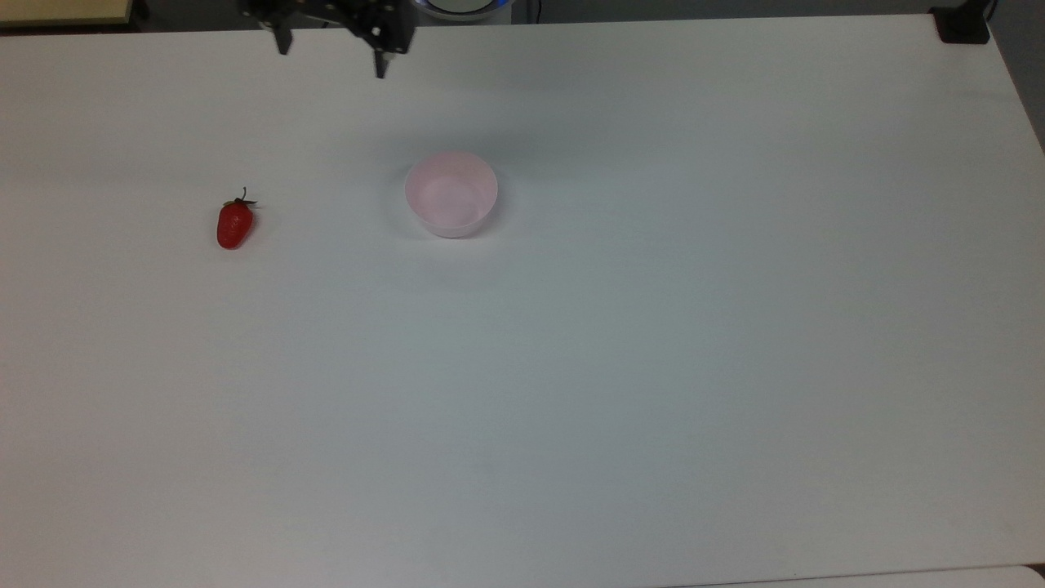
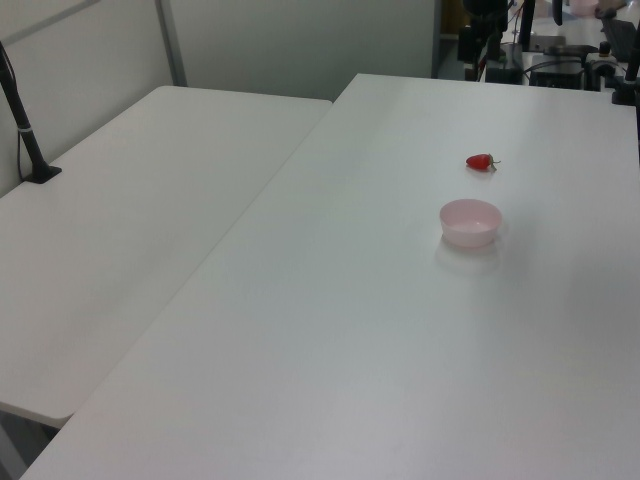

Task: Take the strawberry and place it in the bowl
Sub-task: 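Move the open gripper over the red strawberry and lower it, then close the gripper on the red strawberry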

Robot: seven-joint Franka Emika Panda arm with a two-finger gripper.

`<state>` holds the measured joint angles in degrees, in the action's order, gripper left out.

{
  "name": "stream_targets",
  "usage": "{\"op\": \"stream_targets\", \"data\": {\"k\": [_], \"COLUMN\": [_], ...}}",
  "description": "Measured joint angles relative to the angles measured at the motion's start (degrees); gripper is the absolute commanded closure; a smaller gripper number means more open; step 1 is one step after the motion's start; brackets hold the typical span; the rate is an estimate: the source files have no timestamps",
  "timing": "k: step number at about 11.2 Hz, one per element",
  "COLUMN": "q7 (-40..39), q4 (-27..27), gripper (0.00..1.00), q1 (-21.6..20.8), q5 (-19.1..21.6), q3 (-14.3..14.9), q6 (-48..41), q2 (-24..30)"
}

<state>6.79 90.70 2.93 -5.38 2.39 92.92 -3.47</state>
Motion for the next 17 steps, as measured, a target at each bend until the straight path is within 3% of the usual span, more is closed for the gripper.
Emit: {"op": "stream_targets", "data": {"k": [5,9,11,13,17], "q7": [-1.18,-2.27,-2.62,-2.63,-2.63], "q4": [1.06,9.63,12.22,12.41,12.28], "gripper": [0.0,0.0,0.0,0.06,0.31], "q1": [9.4,15.18,16.3,16.46,16.36], "q5": [0.0,-0.01,-0.1,-0.11,-0.11], "q3": [0.2,0.27,0.27,0.26,0.01], "q6": [0.5,10.3,15.63,19.28,24.38], "q2": [-1.2,-3.65,-7.39,-12.15,-18.09]}}
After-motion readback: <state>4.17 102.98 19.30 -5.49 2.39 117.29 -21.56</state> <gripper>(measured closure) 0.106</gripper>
